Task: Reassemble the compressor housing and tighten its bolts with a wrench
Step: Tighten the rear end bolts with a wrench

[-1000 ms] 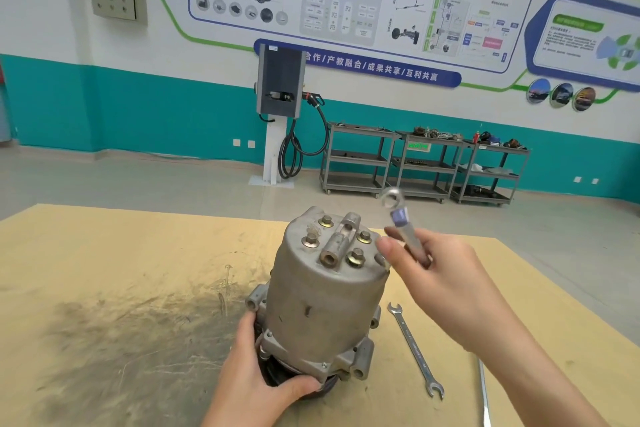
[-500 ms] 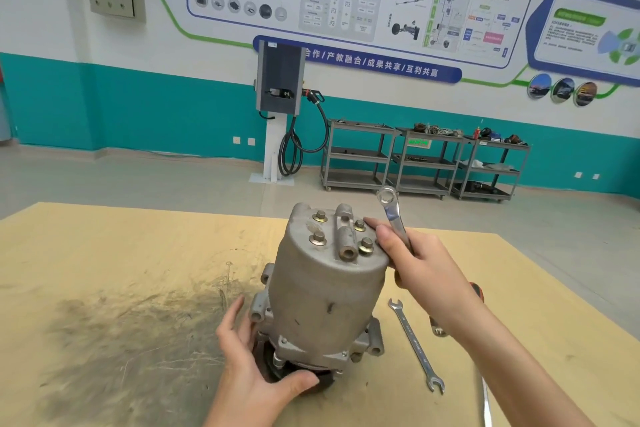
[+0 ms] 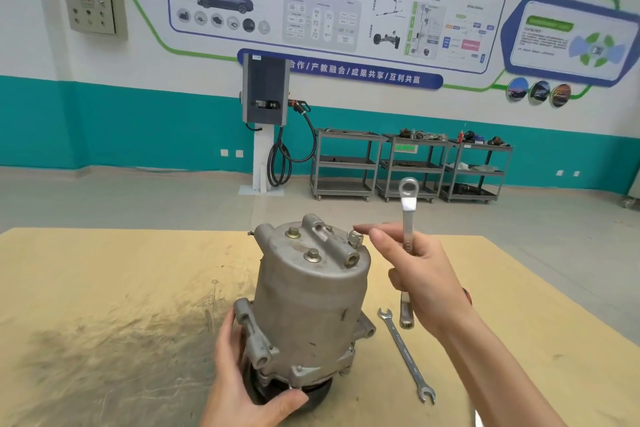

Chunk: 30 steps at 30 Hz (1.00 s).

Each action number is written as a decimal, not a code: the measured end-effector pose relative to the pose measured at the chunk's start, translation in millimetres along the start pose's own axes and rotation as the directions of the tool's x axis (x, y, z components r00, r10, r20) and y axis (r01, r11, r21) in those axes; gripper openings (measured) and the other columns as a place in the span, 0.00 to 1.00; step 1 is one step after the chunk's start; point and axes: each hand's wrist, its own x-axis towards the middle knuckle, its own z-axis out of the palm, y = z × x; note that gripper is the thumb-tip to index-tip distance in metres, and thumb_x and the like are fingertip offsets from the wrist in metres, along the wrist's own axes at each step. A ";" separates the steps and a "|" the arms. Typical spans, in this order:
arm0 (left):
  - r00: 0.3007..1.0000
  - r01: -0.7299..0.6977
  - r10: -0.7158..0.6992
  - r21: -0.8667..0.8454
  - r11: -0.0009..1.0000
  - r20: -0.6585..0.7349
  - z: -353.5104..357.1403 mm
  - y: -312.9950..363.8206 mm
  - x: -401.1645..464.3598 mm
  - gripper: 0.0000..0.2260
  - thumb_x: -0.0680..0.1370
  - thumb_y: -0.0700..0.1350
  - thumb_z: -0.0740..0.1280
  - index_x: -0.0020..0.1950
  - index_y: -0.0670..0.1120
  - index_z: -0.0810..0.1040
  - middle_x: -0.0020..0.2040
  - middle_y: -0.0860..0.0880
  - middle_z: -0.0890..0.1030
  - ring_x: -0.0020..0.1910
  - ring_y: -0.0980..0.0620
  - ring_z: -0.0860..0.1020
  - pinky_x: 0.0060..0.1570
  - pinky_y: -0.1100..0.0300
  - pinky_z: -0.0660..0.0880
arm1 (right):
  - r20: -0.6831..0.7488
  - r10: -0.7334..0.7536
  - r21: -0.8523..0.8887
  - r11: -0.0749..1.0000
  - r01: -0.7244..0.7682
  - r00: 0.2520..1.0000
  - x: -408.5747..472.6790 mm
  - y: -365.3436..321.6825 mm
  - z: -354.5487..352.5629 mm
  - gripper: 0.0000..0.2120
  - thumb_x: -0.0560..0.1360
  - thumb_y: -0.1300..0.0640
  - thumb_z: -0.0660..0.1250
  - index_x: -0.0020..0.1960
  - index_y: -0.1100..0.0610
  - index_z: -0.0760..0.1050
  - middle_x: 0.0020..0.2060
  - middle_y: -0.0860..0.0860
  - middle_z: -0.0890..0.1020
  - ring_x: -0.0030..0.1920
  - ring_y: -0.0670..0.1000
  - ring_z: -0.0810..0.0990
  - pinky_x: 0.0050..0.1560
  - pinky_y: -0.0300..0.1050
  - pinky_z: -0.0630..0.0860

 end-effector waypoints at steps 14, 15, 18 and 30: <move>0.999 0.046 -0.047 0.026 0.999 0.008 -2.2 4.8 -4.5 0.59 0.40 0.67 0.82 0.66 0.69 0.57 0.66 0.70 0.64 0.55 0.81 0.70 0.50 0.74 0.72 | 0.106 0.127 -0.058 0.991 -0.121 0.986 4.7 -15.8 10.5 0.07 0.74 0.61 0.71 0.40 0.53 0.84 0.32 0.55 0.68 0.25 0.45 0.58 0.24 0.37 0.55; 0.999 0.045 -0.046 0.040 0.998 0.010 -1.9 6.8 -5.2 0.59 0.40 0.67 0.81 0.66 0.69 0.56 0.65 0.71 0.62 0.54 0.82 0.69 0.48 0.77 0.71 | 0.103 0.132 -0.055 0.990 -0.127 0.986 4.9 -15.2 10.8 0.06 0.75 0.60 0.70 0.40 0.54 0.84 0.32 0.55 0.68 0.25 0.45 0.58 0.24 0.37 0.55; 0.998 0.055 -0.057 0.075 0.996 0.024 -0.2 12.3 -7.6 0.58 0.41 0.69 0.80 0.65 0.69 0.53 0.65 0.72 0.60 0.55 0.83 0.68 0.49 0.80 0.70 | 0.127 0.126 -0.061 0.991 -0.119 0.984 4.6 -14.2 9.0 0.05 0.76 0.59 0.69 0.45 0.54 0.83 0.32 0.52 0.72 0.29 0.50 0.56 0.25 0.39 0.55; 0.995 0.094 -0.096 0.139 0.986 0.010 0.6 22.1 -12.7 0.58 0.42 0.72 0.78 0.65 0.72 0.49 0.64 0.75 0.57 0.57 0.83 0.66 0.52 0.77 0.70 | 0.136 0.159 0.030 0.986 -0.164 0.978 7.4 -7.0 4.9 0.04 0.75 0.58 0.69 0.44 0.56 0.83 0.36 0.55 0.73 0.36 0.57 0.55 0.26 0.41 0.53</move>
